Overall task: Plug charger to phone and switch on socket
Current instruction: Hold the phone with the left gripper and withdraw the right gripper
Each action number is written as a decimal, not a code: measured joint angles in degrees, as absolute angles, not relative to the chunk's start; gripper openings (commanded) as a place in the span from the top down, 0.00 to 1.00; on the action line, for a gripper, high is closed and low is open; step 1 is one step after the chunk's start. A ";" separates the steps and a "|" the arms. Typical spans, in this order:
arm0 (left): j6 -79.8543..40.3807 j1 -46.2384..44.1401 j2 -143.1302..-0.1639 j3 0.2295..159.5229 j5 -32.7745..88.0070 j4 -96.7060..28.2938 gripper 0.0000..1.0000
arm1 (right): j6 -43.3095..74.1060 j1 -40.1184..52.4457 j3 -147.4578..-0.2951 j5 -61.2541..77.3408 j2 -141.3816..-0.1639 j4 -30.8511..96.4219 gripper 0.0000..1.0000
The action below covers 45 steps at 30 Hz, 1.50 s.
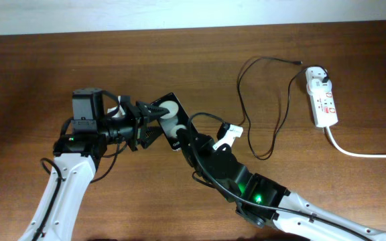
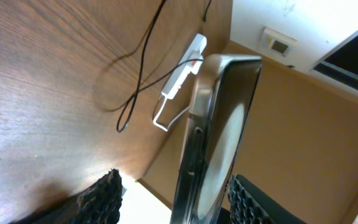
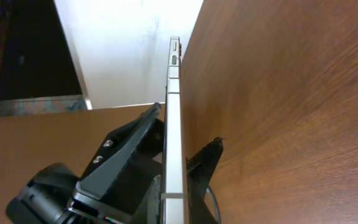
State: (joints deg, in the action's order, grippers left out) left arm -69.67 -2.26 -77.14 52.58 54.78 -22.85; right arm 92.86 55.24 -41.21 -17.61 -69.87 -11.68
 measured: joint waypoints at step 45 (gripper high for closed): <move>-46.13 -3.18 -77.17 51.90 27.88 -19.77 1.00 | 114.30 54.85 -41.54 -7.44 -69.97 33.54 0.14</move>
